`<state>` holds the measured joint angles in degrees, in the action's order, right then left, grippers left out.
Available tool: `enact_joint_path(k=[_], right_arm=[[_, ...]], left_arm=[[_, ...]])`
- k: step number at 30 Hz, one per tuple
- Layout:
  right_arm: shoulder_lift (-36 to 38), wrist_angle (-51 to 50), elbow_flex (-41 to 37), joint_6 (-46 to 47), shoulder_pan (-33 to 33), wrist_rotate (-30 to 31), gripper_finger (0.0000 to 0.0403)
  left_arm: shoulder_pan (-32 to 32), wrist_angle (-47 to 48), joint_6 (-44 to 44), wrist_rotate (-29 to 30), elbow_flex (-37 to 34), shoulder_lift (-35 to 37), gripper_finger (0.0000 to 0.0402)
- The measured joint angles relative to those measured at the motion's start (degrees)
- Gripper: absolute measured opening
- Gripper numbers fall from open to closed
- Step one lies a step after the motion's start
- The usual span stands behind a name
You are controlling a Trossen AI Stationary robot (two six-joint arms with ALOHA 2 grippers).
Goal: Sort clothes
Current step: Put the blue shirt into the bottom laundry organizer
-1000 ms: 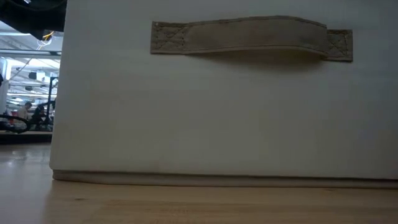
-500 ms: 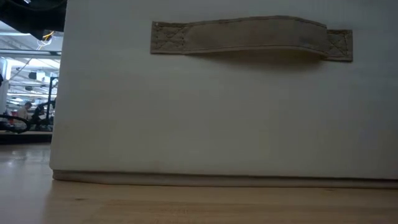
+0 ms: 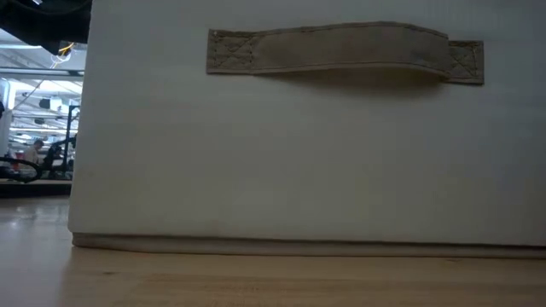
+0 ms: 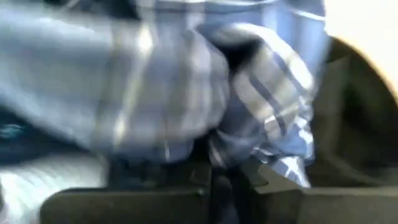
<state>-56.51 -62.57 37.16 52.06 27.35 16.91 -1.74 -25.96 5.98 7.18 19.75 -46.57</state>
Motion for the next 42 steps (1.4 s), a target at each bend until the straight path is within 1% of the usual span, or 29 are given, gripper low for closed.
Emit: enact_joint_path(k=[2,5,10,14,20,26,31,37,42], right_arm=[[0.0,-3.32,2.8,0.04,0.0,3.17,0.0022],[-0.01,-10.06,8.44,0.0,0.0,7.49,0.0009],[0.0,-21.05,17.47,1.67,0.0,14.78,0.0014],[0.0,-27.27,23.11,2.52,0.0,20.1,0.0008],[-0.02,-27.57,30.5,-1.13,-0.02,29.28,0.0012],[-0.41,-27.56,38.66,-5.65,-0.02,39.94,0.0009],[-0.44,-27.54,45.93,-10.91,-0.04,45.98,0.0011],[-1.53,-26.66,54.63,-18.71,-0.04,51.79,0.0013],[-3.26,-19.7,62.13,-31.66,-0.04,56.1,0.0012]], left_arm=[[0.0,0.0,-0.01,0.0,0.0,0.0,0.0139],[0.0,-0.02,-0.03,0.0,0.0,0.0,0.0139],[0.0,0.0,-0.03,0.0,0.0,0.0,0.0139],[0.0,0.0,-0.03,0.0,0.0,0.0,0.0139],[0.0,-0.02,-0.07,0.01,0.0,0.0,0.0139],[0.0,-0.24,-0.39,0.02,0.0,0.0,0.0139],[-0.01,-0.24,-0.43,0.01,0.0,0.0,0.0139],[0.0,-0.26,-0.53,0.01,0.01,0.0,0.0139],[-0.02,-0.55,-0.53,0.02,0.02,0.0,0.0139]])
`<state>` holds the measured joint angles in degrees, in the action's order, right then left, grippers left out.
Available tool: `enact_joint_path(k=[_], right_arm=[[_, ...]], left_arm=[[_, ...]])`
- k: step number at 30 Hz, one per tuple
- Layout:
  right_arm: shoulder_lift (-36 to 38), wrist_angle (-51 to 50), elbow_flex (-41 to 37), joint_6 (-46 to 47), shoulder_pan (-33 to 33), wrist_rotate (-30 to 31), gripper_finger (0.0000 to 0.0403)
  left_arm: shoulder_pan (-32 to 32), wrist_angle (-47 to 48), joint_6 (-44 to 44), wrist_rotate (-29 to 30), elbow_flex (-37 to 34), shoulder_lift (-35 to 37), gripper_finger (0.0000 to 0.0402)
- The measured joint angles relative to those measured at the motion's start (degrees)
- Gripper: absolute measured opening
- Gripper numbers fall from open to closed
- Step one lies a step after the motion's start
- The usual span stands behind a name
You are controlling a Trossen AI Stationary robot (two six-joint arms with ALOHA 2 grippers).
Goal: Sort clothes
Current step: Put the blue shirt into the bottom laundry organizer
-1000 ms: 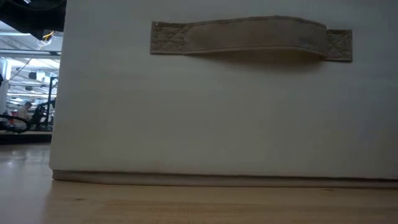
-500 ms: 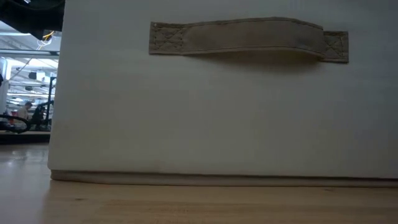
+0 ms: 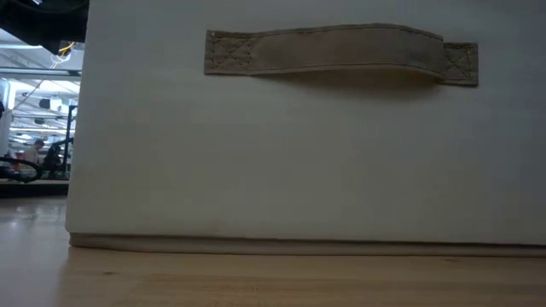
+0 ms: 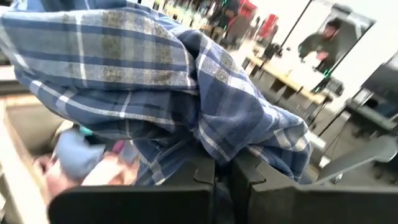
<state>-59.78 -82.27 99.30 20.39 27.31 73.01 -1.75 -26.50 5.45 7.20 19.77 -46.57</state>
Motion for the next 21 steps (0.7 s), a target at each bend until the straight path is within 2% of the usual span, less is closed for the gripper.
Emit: enact_joint_path(k=[5,11,17,21], right_arm=[[-2.33,13.66,6.64,-19.03,0.0,3.95,0.0014],[-5.18,39.64,12.48,-47.95,0.0,5.02,0.0012],[-8.93,68.95,16.29,-75.41,0.0,1.08,0.0013],[-12.24,81.38,19.73,-87.26,0.0,-4.4,0.0013]], left_arm=[[0.02,-0.04,0.02,0.0,0.0,0.0,0.0139],[0.01,-0.02,0.01,0.0,0.0,0.0,0.0139],[0.01,-0.02,-0.07,0.0,0.0,0.0,0.0139],[0.02,0.0,-0.08,0.0,0.0,0.01,0.0139]])
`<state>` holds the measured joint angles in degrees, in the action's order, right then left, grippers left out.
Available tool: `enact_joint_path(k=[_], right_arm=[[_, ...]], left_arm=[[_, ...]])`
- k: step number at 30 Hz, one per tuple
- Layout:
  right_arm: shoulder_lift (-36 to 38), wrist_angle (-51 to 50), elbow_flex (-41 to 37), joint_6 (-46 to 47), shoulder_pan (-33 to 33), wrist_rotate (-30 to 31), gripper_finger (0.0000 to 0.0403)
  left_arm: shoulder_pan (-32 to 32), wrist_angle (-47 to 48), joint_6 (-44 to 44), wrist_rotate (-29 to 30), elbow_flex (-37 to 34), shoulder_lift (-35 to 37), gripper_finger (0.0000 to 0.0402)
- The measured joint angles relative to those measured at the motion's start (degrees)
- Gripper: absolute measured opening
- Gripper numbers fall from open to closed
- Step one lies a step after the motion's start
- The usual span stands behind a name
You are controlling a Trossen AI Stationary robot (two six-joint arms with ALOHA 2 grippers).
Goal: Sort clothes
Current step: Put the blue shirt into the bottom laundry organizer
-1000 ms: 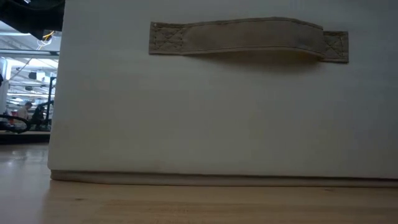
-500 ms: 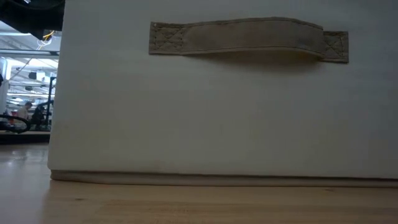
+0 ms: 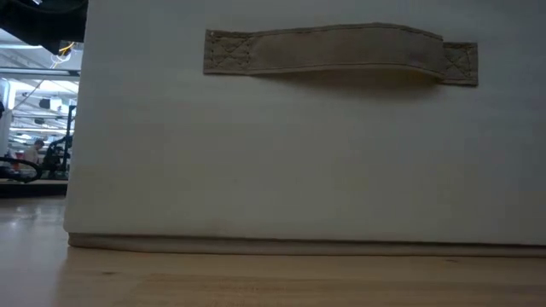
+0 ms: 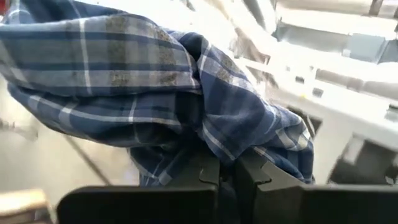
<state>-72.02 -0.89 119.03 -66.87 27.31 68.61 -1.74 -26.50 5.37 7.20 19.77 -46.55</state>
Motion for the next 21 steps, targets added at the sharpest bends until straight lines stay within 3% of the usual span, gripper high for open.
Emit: enact_joint_path(k=[10,13,17,21], right_arm=[[-10.79,5.48,16.06,-3.99,0.0,-20.58,0.0013],[-11.77,11.36,14.23,-5.48,-0.27,-25.44,0.0016],[-13.72,8.92,14.2,-2.48,-2.08,-26.8,0.0017],[-15.76,-1.1,14.2,6.35,-5.3,-26.37,0.0018]], left_arm=[[-0.02,0.02,-0.01,0.0,0.0,-0.01,0.0139],[-0.02,0.02,-0.03,0.0,0.0,0.01,0.0139],[-0.07,0.09,-0.04,0.0,0.0,0.0,0.0139],[-0.07,0.07,-0.22,0.0,0.0,-0.01,0.0139]])
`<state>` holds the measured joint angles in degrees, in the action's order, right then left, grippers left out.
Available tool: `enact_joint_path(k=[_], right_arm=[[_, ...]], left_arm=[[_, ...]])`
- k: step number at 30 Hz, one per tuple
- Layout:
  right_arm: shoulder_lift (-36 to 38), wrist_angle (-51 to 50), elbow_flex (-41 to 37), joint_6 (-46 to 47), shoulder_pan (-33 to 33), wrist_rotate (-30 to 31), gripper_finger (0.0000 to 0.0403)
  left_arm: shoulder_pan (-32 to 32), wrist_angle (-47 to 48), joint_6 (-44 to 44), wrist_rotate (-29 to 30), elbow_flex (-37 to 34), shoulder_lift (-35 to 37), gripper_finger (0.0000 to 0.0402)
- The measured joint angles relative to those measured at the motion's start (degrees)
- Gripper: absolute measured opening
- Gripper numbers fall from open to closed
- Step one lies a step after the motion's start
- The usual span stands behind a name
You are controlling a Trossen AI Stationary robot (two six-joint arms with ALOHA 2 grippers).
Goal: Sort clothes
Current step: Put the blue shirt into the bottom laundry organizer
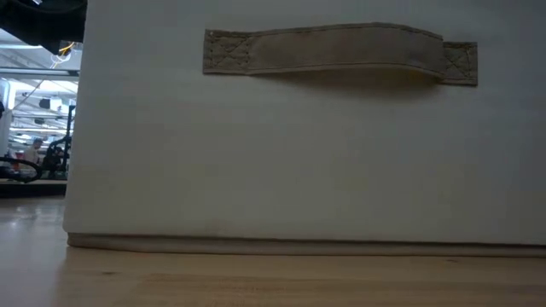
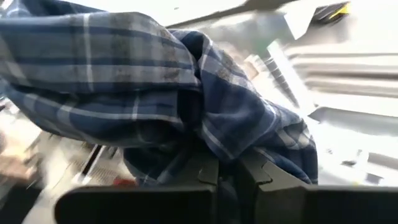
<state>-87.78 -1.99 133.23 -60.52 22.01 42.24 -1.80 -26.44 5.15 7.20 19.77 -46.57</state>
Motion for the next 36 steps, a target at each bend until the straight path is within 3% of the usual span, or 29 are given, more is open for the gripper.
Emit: enact_joint_path(k=[4,9,22,30,36], right_arm=[[-2.7,-11.01,-0.09,10.89,-3.64,-0.53,0.0018],[-5.02,-23.66,-0.07,24.4,-7.52,-6.78,0.0018],[-9.57,-54.2,-1.37,43.85,-8.19,-12.71,0.0012],[-9.56,-56.88,-17.47,49.69,-8.19,-19.68,0.0014],[-9.51,-50.36,-32.75,51.26,-8.19,-26.41,0.0013]], left_arm=[[0.0,0.0,-0.27,0.0,0.0,0.01,0.0139],[0.0,0.0,-0.66,0.0,0.0,0.0,0.0139],[0.0,0.11,-1.47,0.01,0.0,0.02,0.0139],[0.0,0.13,-1.44,0.0,0.0,0.0,0.0139],[0.0,0.42,-1.42,0.0,0.0,0.02,0.0139]])
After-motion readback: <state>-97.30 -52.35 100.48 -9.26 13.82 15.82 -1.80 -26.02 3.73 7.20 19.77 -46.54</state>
